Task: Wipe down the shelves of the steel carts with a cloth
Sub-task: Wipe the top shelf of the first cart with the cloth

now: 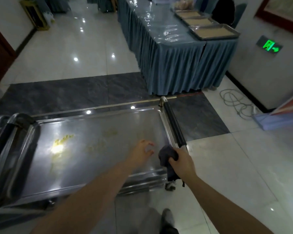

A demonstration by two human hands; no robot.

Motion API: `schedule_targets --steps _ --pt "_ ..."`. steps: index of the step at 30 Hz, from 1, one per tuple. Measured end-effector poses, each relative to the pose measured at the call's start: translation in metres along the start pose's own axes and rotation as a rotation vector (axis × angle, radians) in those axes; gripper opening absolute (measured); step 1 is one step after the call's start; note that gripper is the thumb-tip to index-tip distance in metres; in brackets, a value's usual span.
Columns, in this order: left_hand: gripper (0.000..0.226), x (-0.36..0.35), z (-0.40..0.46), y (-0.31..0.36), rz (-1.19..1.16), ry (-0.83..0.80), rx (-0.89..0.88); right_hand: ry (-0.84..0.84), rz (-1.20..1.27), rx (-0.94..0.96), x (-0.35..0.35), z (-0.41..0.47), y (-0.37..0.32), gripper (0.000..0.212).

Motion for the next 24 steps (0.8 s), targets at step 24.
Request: schedule_targets --steps 24 --pt "0.042 -0.127 -0.081 -0.097 0.521 -0.03 -0.042 0.03 -0.662 0.273 -0.153 0.04 0.096 0.061"
Point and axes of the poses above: each hand's wrist, its own z-axis towards the middle knuckle, its own x-axis out of the back of the hand, y = z × x, the point moved 9 cm from there along z, towards the middle knuckle, and after that the axes turned 7 degrees about -x, right-handed, at the moved point
